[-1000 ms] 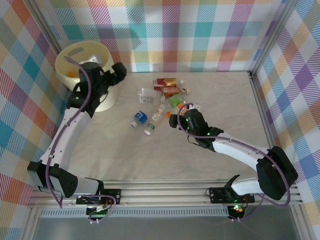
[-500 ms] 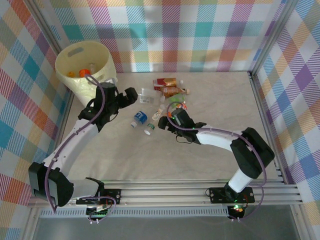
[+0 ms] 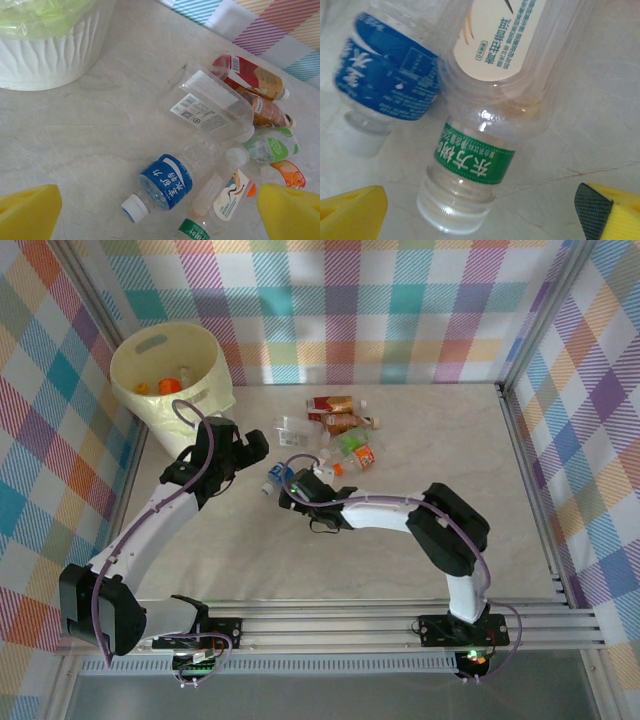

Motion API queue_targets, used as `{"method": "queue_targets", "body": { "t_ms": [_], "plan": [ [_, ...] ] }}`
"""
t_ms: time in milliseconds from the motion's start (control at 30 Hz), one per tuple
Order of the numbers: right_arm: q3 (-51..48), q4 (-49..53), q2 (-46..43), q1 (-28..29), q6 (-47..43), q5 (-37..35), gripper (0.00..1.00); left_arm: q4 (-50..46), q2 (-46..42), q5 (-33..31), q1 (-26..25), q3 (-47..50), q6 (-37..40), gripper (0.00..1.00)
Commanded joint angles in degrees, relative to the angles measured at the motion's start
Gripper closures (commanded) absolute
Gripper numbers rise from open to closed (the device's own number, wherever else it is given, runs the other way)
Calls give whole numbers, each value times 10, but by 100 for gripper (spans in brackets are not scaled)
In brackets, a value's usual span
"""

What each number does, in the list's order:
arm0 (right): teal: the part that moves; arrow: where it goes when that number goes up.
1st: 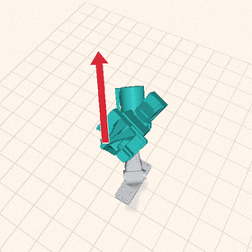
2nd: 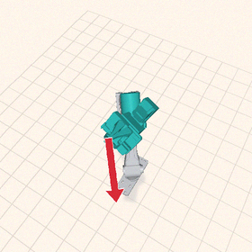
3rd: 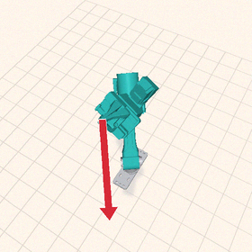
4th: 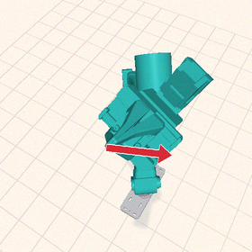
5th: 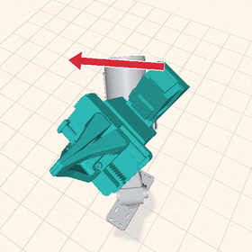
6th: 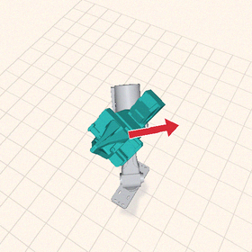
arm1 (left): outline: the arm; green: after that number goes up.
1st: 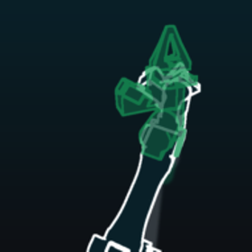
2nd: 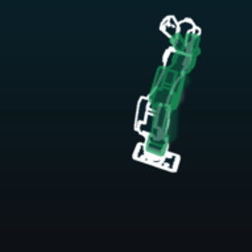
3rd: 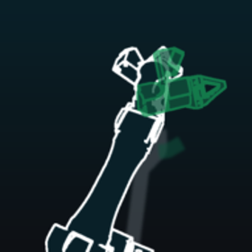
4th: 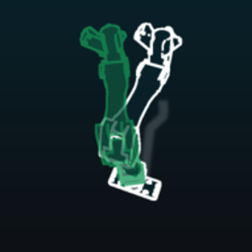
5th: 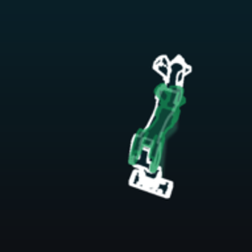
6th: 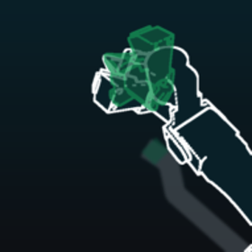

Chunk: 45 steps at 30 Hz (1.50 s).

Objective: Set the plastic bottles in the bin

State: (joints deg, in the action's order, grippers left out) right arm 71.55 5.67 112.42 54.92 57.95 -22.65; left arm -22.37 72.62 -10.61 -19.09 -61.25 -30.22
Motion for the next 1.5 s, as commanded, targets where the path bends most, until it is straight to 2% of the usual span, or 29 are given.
{"method": "queue_targets", "body": {
  "t_ms": [0,200,400,667,800,1067,1300,1467],
  "plan": [
    [59,93,37,5,39,-66,4,-6,-10,-18,-1,9,-1,0],
    [63,107,55,5,43,-97,17,-18,-10,-29,-2,7,6,0],
    [23,80,35,4,21,-127,39,-18,-7,-27,-2,8,4,0],
    [-30,34,9,4,-36,-143,54,-16,2,-14,-2,2,-2,0],
    [-70,-22,-20,3,-103,-147,64,-11,3,-3,-2,3,-1,0],
    [-136,-123,-95,2,-226,-114,72,22,7,52,-2,13,2,0],
    [-168,-177,-161,2,-326,-56,73,92,-4,155,-2,25,10,0],
    [-186,-209,-202,-2,-364,-10,74,142,-24,231,-2,32,4,0]
  ]
}}
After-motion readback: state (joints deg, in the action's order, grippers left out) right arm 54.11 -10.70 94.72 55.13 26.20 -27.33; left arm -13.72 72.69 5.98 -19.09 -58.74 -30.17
